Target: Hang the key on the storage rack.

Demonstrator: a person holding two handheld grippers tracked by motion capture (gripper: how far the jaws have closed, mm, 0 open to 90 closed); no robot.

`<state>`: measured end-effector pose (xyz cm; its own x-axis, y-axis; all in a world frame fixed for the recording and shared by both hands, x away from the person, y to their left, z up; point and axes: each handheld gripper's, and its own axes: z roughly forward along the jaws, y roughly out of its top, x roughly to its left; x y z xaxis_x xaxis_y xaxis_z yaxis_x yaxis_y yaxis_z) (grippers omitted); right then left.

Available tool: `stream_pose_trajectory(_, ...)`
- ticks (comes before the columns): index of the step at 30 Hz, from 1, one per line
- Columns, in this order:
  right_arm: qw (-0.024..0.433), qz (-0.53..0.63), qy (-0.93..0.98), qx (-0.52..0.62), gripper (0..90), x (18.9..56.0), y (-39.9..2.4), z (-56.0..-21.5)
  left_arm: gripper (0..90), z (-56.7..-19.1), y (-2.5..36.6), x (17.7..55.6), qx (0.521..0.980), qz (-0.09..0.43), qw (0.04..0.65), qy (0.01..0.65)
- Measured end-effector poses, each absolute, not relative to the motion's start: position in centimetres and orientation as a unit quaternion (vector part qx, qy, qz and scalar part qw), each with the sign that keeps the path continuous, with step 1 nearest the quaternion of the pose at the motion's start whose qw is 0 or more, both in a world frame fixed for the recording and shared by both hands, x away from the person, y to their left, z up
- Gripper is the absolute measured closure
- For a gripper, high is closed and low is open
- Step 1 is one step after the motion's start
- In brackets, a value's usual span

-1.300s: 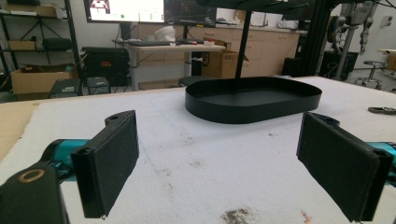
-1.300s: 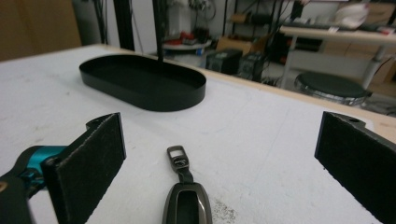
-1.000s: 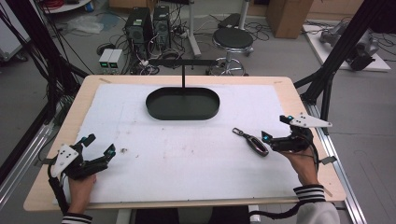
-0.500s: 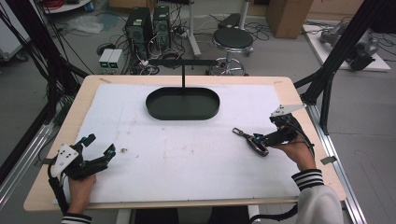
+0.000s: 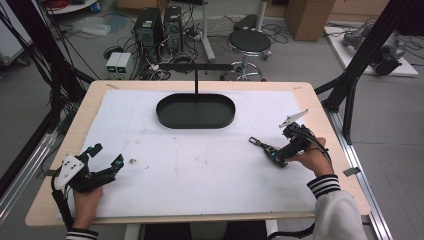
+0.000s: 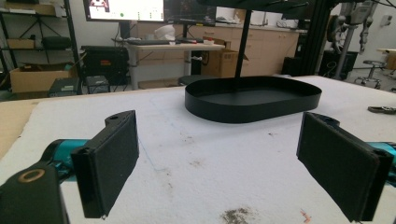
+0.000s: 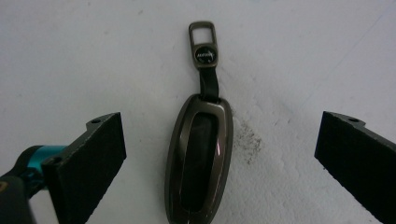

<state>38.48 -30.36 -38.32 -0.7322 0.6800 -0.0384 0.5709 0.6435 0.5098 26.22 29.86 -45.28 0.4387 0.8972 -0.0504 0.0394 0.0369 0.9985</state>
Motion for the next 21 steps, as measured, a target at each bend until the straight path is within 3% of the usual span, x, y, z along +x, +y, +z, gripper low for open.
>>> stream_pose_trajectory(12, 0.076, 0.175, 0.918, 0.348, 0.9, 39.3, -29.3, -39.5, 13.3, -45.3, 29.8, 26.2, 0.596, 0.356, 0.603, 0.392)
stream_pose_trajectory(13, 0.064, 0.168, 0.922, 0.343, 4.6, 39.4, -29.1, -39.7, 13.3, -45.3, 29.8, 26.2, 0.597, 0.356, 0.603, 0.392)
stream_pose_trajectory(21, 0.053, 0.144, 0.921, 0.358, 7.0, 39.7, -28.9, -40.3, 13.3, -45.3, 29.8, 26.2, 0.596, 0.356, 0.603, 0.392)
